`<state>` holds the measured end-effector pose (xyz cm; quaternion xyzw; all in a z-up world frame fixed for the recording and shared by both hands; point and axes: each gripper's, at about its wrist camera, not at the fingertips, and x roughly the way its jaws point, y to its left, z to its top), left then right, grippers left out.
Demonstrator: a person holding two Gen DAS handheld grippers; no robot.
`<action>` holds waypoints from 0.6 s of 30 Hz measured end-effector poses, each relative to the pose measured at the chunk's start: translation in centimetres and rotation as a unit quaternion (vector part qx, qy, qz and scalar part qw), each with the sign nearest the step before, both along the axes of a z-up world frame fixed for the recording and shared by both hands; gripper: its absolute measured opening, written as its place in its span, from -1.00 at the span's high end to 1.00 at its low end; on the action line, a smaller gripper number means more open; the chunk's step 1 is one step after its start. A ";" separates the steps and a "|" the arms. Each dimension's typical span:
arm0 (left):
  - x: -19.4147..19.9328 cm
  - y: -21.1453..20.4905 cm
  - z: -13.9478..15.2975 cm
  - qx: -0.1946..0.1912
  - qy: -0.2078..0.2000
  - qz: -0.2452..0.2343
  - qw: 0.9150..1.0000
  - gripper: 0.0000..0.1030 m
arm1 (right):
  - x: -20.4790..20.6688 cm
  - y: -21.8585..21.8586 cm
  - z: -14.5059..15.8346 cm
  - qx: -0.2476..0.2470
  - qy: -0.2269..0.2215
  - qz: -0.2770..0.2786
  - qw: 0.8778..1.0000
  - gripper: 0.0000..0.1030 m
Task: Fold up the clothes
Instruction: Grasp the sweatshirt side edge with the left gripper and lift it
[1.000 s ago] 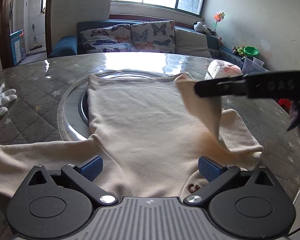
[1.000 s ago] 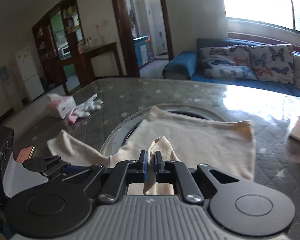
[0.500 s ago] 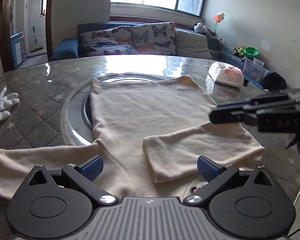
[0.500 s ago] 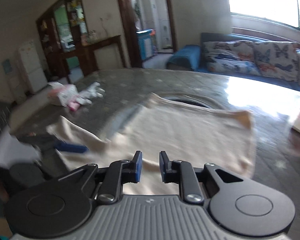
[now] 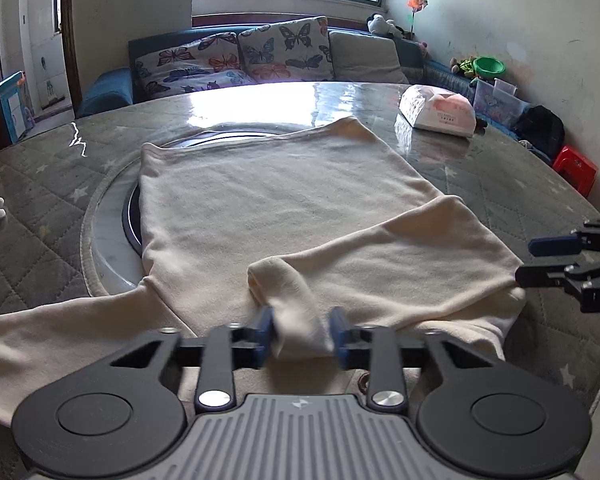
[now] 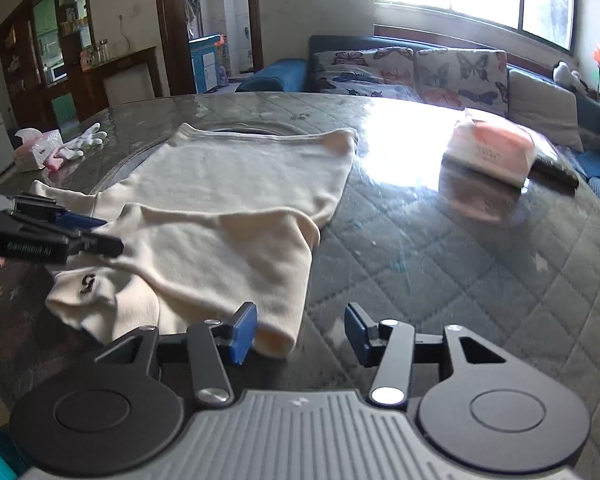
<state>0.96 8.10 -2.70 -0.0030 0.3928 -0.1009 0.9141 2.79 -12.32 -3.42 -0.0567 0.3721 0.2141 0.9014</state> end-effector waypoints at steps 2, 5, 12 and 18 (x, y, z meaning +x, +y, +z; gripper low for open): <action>0.2 -0.1 0.5 0.004 -0.003 -0.004 1.000 0.72 | -0.2 -0.1 -0.1 0.005 0.000 0.002 1.000 0.01; 0.4 -0.5 2.0 0.017 -0.021 -0.012 1.000 0.78 | -0.6 0.2 -0.2 0.010 -0.006 0.010 1.000 -0.13; 1.8 -2.6 8.4 0.036 -0.088 -0.046 0.994 0.79 | -0.8 2.3 -0.3 -0.011 -0.033 0.035 0.999 -0.30; 2.8 -4.5 12.7 0.043 -0.135 -0.069 0.987 0.79 | 0.1 3.7 -0.7 -0.013 -0.042 0.034 0.998 -0.34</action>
